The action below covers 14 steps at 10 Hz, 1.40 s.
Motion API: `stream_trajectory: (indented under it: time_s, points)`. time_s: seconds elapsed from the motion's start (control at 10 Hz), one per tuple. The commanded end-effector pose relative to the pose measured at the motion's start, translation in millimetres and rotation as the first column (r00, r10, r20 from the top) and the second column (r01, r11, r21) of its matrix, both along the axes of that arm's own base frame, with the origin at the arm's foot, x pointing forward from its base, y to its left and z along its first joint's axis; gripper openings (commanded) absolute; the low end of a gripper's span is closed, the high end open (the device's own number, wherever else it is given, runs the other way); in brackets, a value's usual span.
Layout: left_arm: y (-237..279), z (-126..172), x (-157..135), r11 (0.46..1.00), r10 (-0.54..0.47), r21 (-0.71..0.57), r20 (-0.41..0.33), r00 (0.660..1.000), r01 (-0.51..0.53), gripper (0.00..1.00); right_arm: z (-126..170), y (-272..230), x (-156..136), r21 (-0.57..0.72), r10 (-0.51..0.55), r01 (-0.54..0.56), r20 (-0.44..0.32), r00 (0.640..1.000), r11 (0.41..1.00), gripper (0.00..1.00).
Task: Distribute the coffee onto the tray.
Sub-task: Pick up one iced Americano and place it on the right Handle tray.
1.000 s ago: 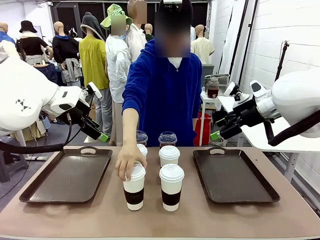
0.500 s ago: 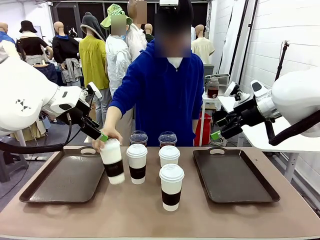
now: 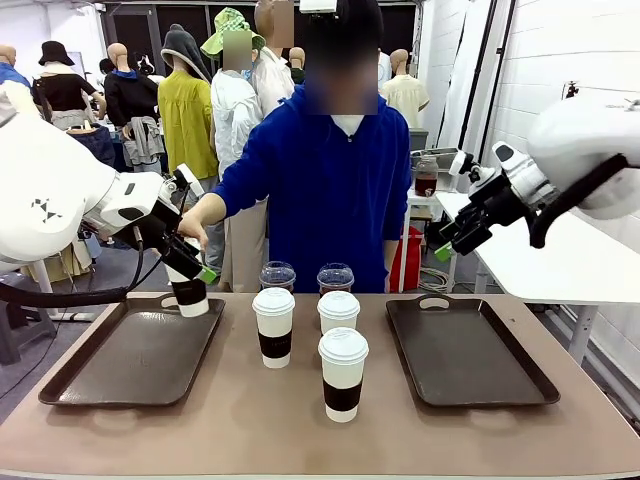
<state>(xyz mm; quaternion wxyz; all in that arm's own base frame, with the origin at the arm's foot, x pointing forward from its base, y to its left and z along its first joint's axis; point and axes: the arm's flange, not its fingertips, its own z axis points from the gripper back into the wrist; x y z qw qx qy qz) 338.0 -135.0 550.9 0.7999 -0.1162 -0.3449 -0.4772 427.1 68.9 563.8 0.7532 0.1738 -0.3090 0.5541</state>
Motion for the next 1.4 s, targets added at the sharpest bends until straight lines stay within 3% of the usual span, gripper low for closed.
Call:
stream_trajectory:
  time_s: [0.0, 0.2, 0.5, 1.0, 1.1, 1.3]
  points:
    - [1, 0, -1, 1.000, -0.009, -0.005, -0.006, 1.000, 0.009, 1.00, 0, -5, 42, -0.048, 0.086, -0.086, -0.020, 0.996, 0.995, 1.00]
    - [1, 0, -1, 1.000, -0.009, -0.005, -0.006, 1.000, 0.009, 1.00, -16, -8, 78, -0.061, 0.153, -0.156, -0.049, 0.987, 0.986, 1.00]
    - [1, 0, -1, 1.000, -0.009, -0.005, -0.006, 1.000, 0.009, 1.00, -50, -7, 108, -0.013, 0.285, -0.287, -0.093, 0.954, 0.958, 1.00]
    - [1, 0, -1, 1.000, -0.009, -0.005, -0.006, 1.000, 0.009, 1.00, -69, -3, 123, -0.061, 0.225, -0.229, -0.060, 0.972, 0.972, 1.00]
    - [1, 0, -1, 1.000, -0.009, -0.005, -0.006, 1.000, 0.009, 1.00, -76, -7, 122, -0.026, 0.257, -0.261, -0.109, 0.960, 0.965, 1.00]
    - [1, 0, -1, 1.000, -0.009, -0.005, -0.006, 1.000, 0.009, 1.00, -76, -7, 122, -0.026, 0.257, -0.261, -0.109, 0.960, 0.965, 1.00]
